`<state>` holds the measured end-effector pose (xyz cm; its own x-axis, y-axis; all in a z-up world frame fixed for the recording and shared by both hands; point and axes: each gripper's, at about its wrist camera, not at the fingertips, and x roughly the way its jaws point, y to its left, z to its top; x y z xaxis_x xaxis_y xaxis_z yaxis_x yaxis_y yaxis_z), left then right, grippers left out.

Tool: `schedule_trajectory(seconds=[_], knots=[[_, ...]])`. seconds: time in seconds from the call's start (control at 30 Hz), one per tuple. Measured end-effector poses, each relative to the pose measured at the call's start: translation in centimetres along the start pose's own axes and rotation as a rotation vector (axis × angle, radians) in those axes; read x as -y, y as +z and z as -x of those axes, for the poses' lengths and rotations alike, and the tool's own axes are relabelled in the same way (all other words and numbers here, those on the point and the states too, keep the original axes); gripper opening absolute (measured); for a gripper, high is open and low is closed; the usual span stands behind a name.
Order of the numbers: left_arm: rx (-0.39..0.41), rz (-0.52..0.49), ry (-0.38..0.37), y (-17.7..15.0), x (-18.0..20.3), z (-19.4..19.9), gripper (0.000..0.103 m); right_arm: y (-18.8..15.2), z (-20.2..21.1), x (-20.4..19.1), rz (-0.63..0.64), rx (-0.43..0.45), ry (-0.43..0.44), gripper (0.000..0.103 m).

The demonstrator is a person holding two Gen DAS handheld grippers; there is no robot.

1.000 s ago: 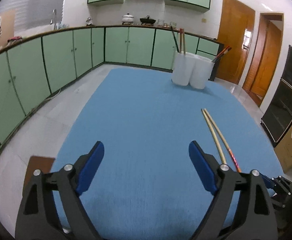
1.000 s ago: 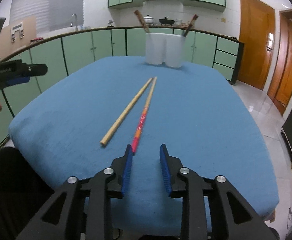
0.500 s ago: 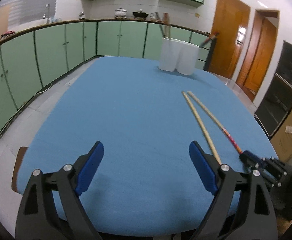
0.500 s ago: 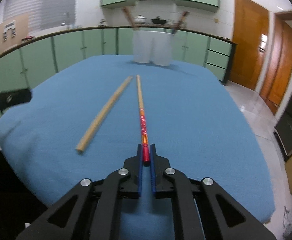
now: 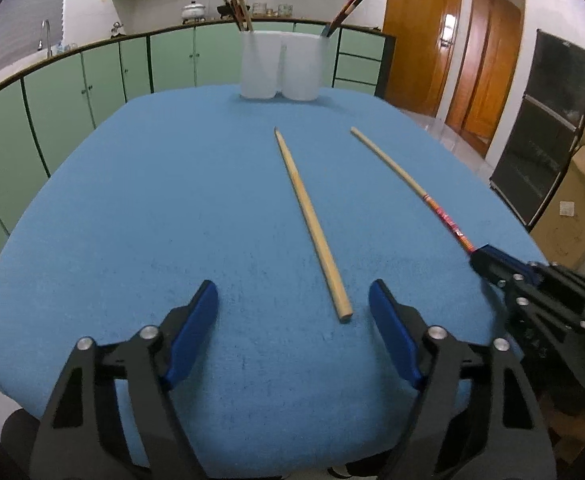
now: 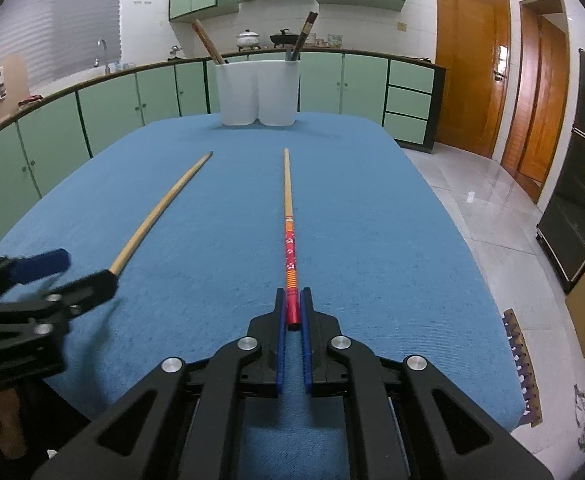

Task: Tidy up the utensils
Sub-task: 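Grasp the last red-patterned chopstick with the right gripper, then grasp the plain wooden chopstick with the left gripper, then carry both chopsticks to the white holder and lower them in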

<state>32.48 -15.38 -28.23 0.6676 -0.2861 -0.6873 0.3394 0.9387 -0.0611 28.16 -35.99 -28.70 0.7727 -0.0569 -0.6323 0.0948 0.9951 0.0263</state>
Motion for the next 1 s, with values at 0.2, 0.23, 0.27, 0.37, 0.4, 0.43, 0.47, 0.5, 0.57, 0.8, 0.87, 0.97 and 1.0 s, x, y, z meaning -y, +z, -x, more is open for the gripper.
schedule_trajectory(seconds=[0.2,0.23,0.27,0.37,0.4,0.43,0.47,0.5,0.57,0.8,0.87,0.97,1.0], knots=[[0.03,-0.002,0.036,-0.1,-0.3,0.0,0.007,0.0,0.0,-0.3,0.013,0.006,0.011,0.007],[0.034,0.013,0.04,-0.1,-0.5,0.1,0.007,0.0,0.0,-0.3,0.016,0.007,0.012,0.007],[0.04,0.03,0.051,-0.2,-0.8,0.3,0.006,0.0,-0.1,-0.5,0.02,0.008,0.014,0.007],[0.054,0.071,0.087,-0.6,-1.7,1.0,0.006,0.0,-0.1,-0.9,0.041,0.013,0.022,0.007],[0.058,0.083,0.093,-0.8,-1.9,1.3,0.006,0.1,-0.1,-1.0,0.047,0.015,0.024,0.007],[0.062,0.094,0.106,-1.0,-2.1,1.6,0.006,0.1,0.0,-1.2,0.054,0.016,0.031,0.007],[0.056,0.098,0.105,-1.0,-2.2,1.7,0.006,0.0,0.0,-1.5,0.064,0.017,0.042,0.007],[0.049,0.099,0.1,-1.1,-2.3,1.8,0.007,0.0,0.0,-1.6,0.071,0.019,0.044,0.007],[0.041,0.09,0.101,-1.3,-2.3,1.8,0.009,-0.1,0.0,-1.8,0.081,0.02,0.047,0.007],[0.041,0.084,0.064,-0.8,-2.9,1.4,0.007,-0.2,0.2,-2.3,0.081,0.011,0.037,0.008],[0.043,0.099,0.052,-0.4,-3.1,1.8,0.006,0.1,0.2,-2.2,0.077,0.002,0.043,0.007],[0.05,0.114,0.042,0.4,-3.2,3.1,0.006,1.0,1.1,-1.9,0.045,0.01,0.047,0.006],[0.055,0.123,0.035,0.7,-3.3,3.7,0.006,1.4,1.8,-1.7,0.035,0.019,0.048,0.006]])
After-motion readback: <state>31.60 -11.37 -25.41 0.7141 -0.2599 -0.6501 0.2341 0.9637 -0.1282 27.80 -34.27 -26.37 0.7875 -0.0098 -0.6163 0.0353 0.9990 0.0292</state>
